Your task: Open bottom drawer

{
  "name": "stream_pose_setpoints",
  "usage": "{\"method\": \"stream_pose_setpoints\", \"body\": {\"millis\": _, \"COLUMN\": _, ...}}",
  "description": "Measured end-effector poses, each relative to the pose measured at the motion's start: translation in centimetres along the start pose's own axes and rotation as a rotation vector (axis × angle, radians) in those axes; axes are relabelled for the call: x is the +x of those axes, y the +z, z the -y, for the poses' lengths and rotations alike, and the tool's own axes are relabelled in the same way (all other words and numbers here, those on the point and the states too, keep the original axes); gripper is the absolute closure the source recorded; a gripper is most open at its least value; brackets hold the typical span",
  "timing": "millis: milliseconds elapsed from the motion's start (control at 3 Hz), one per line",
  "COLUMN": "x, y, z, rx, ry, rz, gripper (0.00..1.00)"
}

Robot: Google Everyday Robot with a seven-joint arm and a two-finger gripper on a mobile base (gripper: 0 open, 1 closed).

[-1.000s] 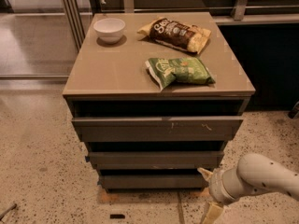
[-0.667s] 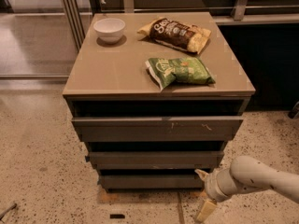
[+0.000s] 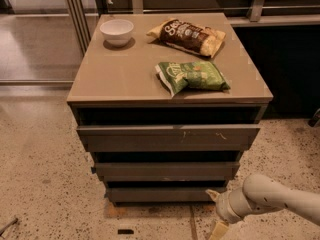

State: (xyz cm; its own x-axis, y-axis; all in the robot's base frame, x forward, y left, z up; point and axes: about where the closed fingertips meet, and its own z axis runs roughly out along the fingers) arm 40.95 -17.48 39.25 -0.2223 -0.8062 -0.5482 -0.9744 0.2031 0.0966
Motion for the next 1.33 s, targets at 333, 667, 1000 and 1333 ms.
{"method": "stream_pose_setpoints", "body": {"millis": 333, "x": 1.6, "y": 2.8, "z": 1.0, "rx": 0.034, "ry": -0.045, "rz": 0.002, "gripper": 0.00}}
{"method": "stream_pose_setpoints", "body": {"millis": 667, "x": 3.2, "y": 6.4, "z": 2.7, "rx": 0.070, "ry": -0.099, "rz": 0.017, "gripper": 0.00}}
{"method": "stream_pose_setpoints", "body": {"millis": 1000, "x": 4.1, "y": 10.1, "z": 4.6, "rx": 0.093, "ry": -0.125, "rz": 0.049, "gripper": 0.00}}
{"method": "stream_pose_setpoints", "body": {"millis": 1333, "x": 4.4, "y": 10.8, "z": 4.5, "rx": 0.090, "ry": -0.118, "rz": 0.055, "gripper": 0.00}}
